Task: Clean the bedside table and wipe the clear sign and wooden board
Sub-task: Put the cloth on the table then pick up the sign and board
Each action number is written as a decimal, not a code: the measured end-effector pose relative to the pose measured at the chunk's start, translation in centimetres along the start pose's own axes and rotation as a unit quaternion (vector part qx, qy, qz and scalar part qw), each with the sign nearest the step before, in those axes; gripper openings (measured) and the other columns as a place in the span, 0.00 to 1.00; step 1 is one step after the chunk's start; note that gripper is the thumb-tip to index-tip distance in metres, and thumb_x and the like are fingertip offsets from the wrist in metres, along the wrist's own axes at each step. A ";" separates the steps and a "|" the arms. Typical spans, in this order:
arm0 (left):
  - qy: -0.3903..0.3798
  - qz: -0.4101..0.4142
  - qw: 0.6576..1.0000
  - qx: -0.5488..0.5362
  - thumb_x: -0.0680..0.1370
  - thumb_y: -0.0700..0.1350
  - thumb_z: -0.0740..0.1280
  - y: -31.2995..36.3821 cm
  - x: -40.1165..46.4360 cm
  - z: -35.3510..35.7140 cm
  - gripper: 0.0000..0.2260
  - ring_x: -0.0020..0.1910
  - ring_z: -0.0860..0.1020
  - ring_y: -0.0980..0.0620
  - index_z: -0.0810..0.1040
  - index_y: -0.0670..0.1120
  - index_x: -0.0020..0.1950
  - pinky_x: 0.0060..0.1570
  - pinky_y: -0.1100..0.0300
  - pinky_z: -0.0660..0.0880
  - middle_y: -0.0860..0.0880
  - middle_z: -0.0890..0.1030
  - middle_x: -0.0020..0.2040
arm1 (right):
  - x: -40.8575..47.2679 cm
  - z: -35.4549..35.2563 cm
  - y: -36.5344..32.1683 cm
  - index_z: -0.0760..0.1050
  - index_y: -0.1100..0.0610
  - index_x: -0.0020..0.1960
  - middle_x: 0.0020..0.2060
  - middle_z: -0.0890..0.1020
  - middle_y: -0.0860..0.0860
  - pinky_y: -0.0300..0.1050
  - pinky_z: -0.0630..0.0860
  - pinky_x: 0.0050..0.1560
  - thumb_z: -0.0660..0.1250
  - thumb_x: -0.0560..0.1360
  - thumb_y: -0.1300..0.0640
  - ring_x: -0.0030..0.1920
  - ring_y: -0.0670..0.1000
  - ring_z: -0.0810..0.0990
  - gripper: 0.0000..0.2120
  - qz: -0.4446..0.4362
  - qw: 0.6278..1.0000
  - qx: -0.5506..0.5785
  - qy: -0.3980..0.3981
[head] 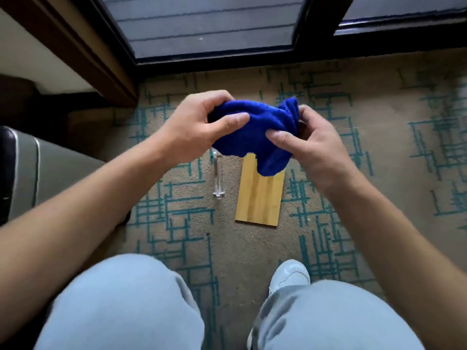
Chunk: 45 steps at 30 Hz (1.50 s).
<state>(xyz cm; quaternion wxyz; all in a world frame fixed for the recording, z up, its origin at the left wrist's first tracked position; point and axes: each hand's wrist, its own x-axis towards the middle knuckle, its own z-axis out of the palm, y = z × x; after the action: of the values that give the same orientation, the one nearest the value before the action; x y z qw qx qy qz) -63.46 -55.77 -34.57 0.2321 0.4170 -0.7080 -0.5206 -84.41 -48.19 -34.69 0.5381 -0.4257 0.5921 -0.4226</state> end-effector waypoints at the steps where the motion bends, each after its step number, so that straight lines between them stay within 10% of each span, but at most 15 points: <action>1: 0.028 -0.018 0.999 -0.014 0.80 0.45 0.69 0.7 -1.6 -1.2 0.07 0.34 0.73 0.59 0.78 0.41 0.48 0.35 0.62 0.72 0.51 0.77 0.37 | 0.0 1.0 -1.5 0.73 0.66 0.61 0.51 0.82 0.61 0.60 0.79 0.56 0.72 0.76 0.65 0.51 0.54 0.82 0.15 0.001 1.000 -0.007 -0.030; 8: 0.224 -0.095 0.966 -0.087 0.77 0.46 0.71 8.6 -13.7 -10.2 0.01 0.38 0.75 0.59 0.80 0.50 0.46 0.40 0.61 0.73 0.52 0.80 0.39 | -2.4 10.7 -14.8 0.77 0.65 0.58 0.48 0.84 0.58 0.48 0.81 0.49 0.70 0.76 0.69 0.48 0.52 0.82 0.12 0.017 0.978 0.003 -0.209; 14: 0.403 -0.149 0.902 -0.043 0.77 0.52 0.71 17.0 -25.8 -19.5 0.08 0.48 0.82 0.56 0.81 0.52 0.54 0.51 0.57 0.77 0.51 0.84 0.47 | -5.7 21.5 -28.0 0.81 0.59 0.53 0.46 0.83 0.63 0.56 0.80 0.45 0.73 0.73 0.63 0.44 0.55 0.83 0.09 -0.018 0.942 -0.023 -0.336; 19: 0.580 -0.267 0.741 0.209 0.82 0.49 0.63 17.5 -41.3 -25.0 0.14 0.68 0.74 0.50 0.79 0.42 0.63 0.69 0.58 0.68 0.46 0.77 0.66 | -7.4 29.8 -35.5 0.79 0.56 0.53 0.44 0.81 0.65 0.71 0.77 0.42 0.74 0.72 0.56 0.42 0.68 0.80 0.11 -0.075 0.911 -0.102 -0.392; 23: 0.529 -0.443 0.637 0.344 0.83 0.58 0.56 14.0 -52.2 -28.5 0.24 0.80 0.58 0.42 0.71 0.47 0.74 0.77 0.44 0.56 0.44 0.65 0.78 | -8.3 37.5 -38.2 0.78 0.55 0.51 0.42 0.82 0.61 0.61 0.77 0.41 0.73 0.70 0.49 0.39 0.54 0.78 0.14 -0.123 0.889 -0.172 -0.407; 33: 0.411 -0.591 0.639 0.271 0.81 0.67 0.49 6.6 -58.7 -26.7 0.30 0.82 0.52 0.39 0.61 0.55 0.80 0.77 0.34 0.50 0.44 0.55 0.83 | -8.3 58.9 -39.9 0.76 0.45 0.52 0.38 0.81 0.44 0.50 0.78 0.42 0.71 0.70 0.47 0.41 0.47 0.80 0.11 -0.285 0.812 -0.324 -0.393; 38: 0.435 -0.575 0.627 0.295 0.80 0.65 0.55 5.7 -58.7 -26.6 0.30 0.82 0.53 0.39 0.64 0.55 0.80 0.78 0.36 0.49 0.44 0.57 0.83 | -8.3 70.5 -39.6 0.78 0.60 0.59 0.46 0.80 0.48 0.26 0.69 0.46 0.70 0.76 0.61 0.46 0.38 0.76 0.13 -0.360 0.769 -0.311 -0.427; 45: 0.446 -0.561 0.629 0.302 0.78 0.63 0.61 5.3 -58.9 -26.6 0.30 0.81 0.55 0.37 0.66 0.53 0.79 0.78 0.36 0.48 0.43 0.57 0.82 | -7.3 82.4 -39.1 0.74 0.58 0.67 0.62 0.81 0.56 0.52 0.73 0.63 0.67 0.77 0.56 0.65 0.59 0.78 0.19 -0.458 0.687 -0.415 -0.382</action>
<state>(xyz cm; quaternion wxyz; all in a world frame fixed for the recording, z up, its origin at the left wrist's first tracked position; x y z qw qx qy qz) -12.91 -20.65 -14.09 0.0440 0.9615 -0.2649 -0.0580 0.06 -55.64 -0.38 0.2262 -0.9484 0.1813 -0.1284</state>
